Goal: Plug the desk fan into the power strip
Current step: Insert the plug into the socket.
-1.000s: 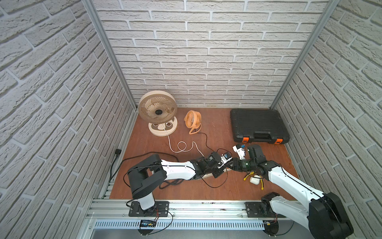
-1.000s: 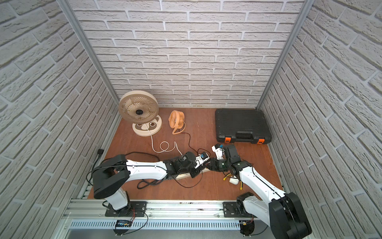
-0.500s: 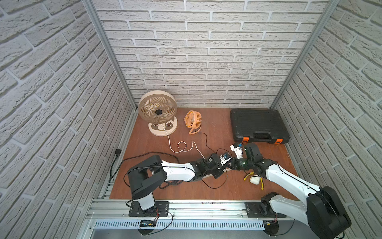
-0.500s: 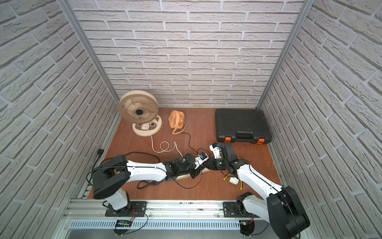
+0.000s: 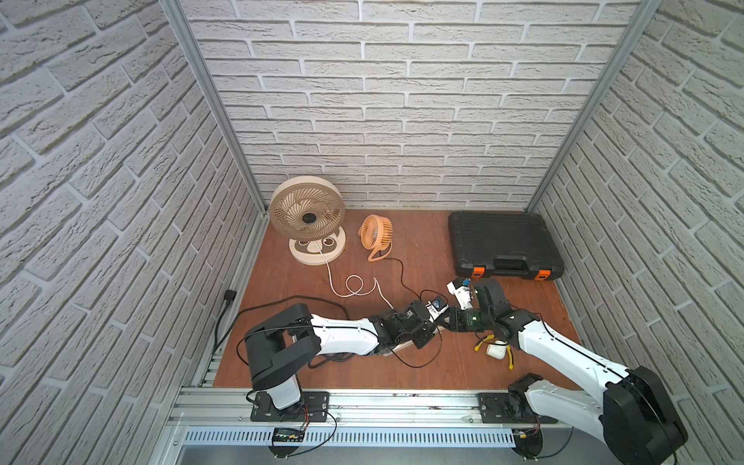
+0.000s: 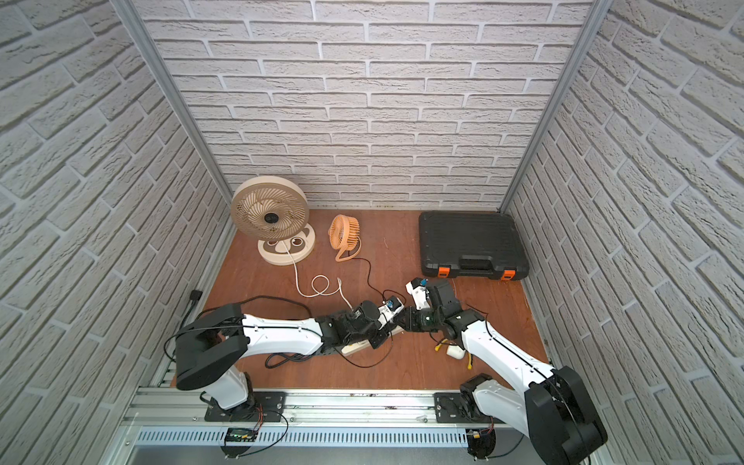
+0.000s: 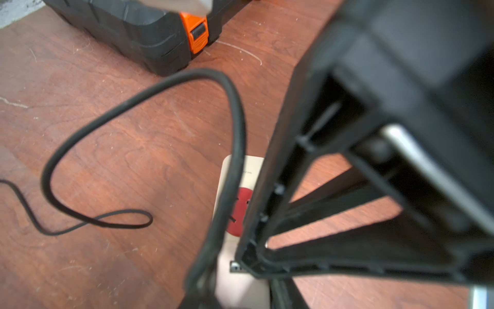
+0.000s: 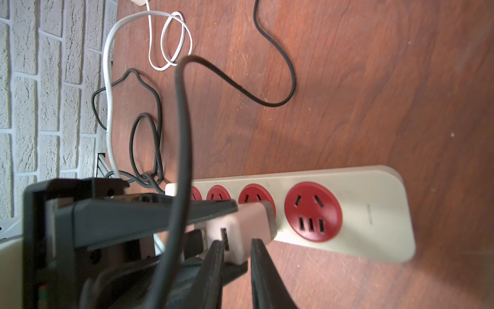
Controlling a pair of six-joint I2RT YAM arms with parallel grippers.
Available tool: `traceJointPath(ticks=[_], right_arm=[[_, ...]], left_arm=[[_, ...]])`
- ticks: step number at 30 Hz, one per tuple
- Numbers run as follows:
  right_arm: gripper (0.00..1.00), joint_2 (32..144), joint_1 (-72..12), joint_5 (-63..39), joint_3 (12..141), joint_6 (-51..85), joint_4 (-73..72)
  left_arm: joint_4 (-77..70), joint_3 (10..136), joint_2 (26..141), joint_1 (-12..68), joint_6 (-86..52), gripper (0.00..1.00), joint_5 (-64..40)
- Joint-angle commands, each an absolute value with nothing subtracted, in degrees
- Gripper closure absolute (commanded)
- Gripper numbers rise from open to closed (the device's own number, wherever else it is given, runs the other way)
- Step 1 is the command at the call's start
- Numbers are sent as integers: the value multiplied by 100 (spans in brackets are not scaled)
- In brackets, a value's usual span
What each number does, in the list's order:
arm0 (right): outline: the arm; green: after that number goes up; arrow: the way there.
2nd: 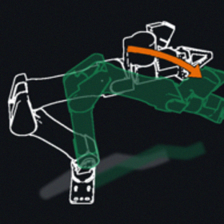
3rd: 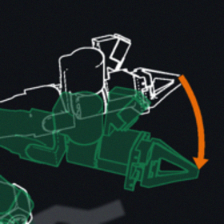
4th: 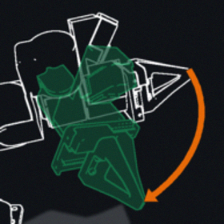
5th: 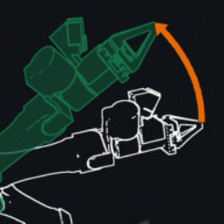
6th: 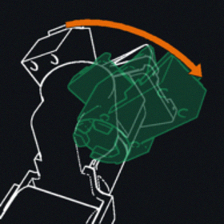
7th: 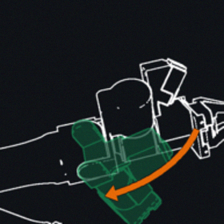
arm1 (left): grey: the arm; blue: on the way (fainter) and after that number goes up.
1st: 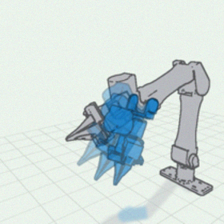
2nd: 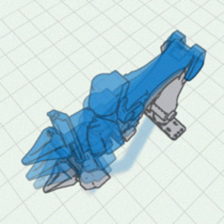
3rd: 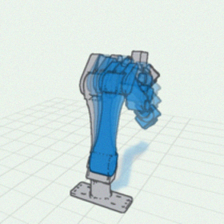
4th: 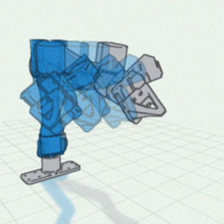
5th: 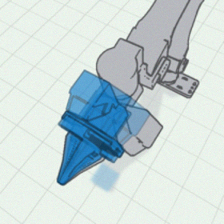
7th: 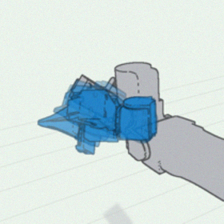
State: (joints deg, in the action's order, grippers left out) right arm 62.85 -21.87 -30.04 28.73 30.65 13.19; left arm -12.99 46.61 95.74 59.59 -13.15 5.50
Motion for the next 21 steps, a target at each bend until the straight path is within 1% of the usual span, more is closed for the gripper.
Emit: traceJointPath(ticks=[1,7,14,21], right_arm=[[76,6147,-2281,-3130,2953,2979,1656],[76,6095,-2297,-3133,2994,2972,1704],[76,6112,-2302,-3139,3045,2962,1707],[75,6140,-2303,-3146,3067,2961,1671]], left_arm=[[1041,4428,9811,5779,-1437,92,860],[1216,4792,9816,5677,-1214,89,787],[1306,4954,9727,5589,-1151,77,702],[1358,5034,9554,5514,-1126,69,592]])
